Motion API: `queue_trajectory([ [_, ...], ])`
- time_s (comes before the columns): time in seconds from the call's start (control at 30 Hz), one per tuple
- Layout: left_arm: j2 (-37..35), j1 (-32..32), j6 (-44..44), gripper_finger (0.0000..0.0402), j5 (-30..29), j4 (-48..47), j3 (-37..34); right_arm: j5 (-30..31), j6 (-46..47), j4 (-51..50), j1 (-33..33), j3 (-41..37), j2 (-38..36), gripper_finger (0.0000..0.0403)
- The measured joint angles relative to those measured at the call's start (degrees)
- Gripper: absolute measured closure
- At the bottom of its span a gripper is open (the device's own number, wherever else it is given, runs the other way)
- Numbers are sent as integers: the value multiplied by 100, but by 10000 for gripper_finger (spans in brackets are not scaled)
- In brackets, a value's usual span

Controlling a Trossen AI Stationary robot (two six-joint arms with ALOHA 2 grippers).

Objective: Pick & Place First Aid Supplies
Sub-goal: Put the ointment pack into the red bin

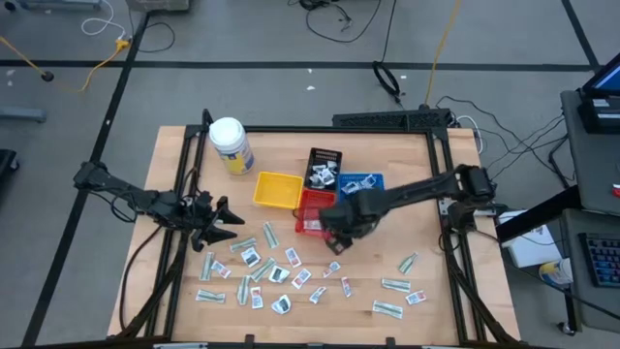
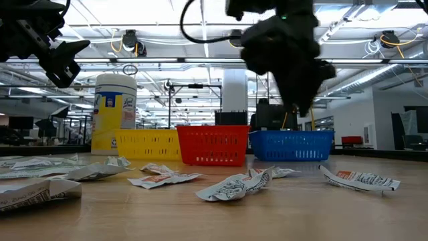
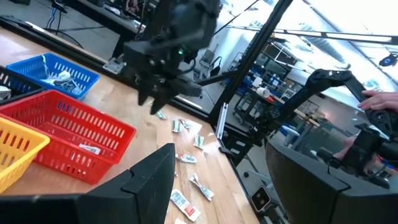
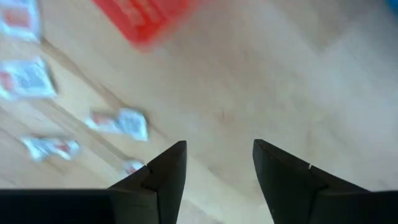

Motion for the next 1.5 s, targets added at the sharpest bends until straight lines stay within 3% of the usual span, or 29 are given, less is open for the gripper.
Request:
queue_trajectory([
  [0.5,1,0,0,144,1,1,0,-4,1738,225,2217,-1778,-1372,223],
  [0.87,0,0,0,144,0,2,0,-10,2762,333,3783,-2075,-1447,224],
  [1.13,1,0,1,144,0,1,0,4,2556,485,4331,-2128,-1447,224],
  [1.5,1,0,0,144,0,1,0,-10,2409,2110,4519,-2995,-1362,225],
])
